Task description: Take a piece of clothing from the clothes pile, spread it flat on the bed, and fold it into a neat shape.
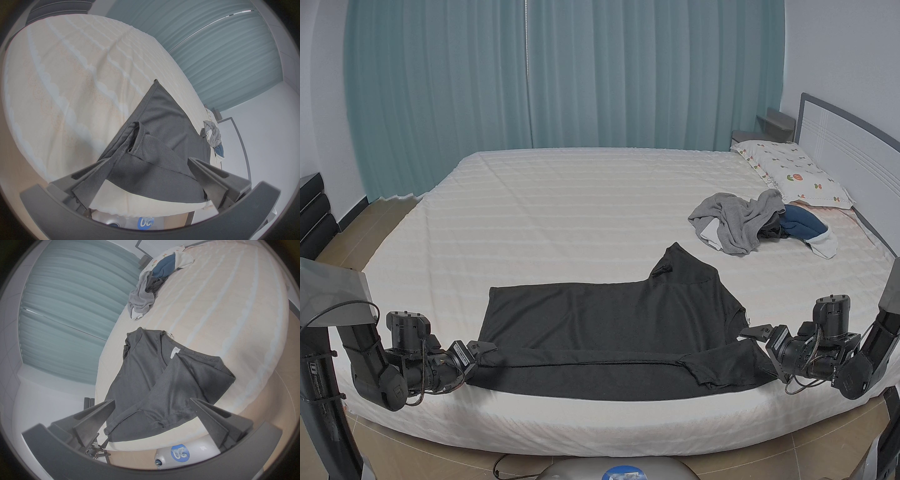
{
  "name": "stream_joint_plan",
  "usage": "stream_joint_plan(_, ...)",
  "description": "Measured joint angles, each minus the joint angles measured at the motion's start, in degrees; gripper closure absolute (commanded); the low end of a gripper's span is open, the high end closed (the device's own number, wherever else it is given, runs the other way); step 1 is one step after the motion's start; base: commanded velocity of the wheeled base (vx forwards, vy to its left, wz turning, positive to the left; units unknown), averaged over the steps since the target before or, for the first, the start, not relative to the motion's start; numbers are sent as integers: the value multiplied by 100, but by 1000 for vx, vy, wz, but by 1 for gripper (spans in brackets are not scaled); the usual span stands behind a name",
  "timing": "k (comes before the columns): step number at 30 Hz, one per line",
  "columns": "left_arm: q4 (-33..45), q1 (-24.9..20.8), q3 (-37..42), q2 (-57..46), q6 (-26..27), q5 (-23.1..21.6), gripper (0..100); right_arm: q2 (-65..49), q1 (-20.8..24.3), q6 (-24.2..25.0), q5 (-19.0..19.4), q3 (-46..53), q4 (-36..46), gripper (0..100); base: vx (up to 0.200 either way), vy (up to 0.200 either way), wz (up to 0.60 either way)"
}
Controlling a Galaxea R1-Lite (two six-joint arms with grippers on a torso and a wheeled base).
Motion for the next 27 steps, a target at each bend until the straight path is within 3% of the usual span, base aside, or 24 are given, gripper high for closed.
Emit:
stream_joint_plan(15,0,-5,-2,24,9,0,0,907,-135,73,60,-384,-4,0,0,0,0)
stream_joint_plan(27,0,-11,0,33,11,2,0,965,-417,-321,224,-288,-9,0,0,0,0)
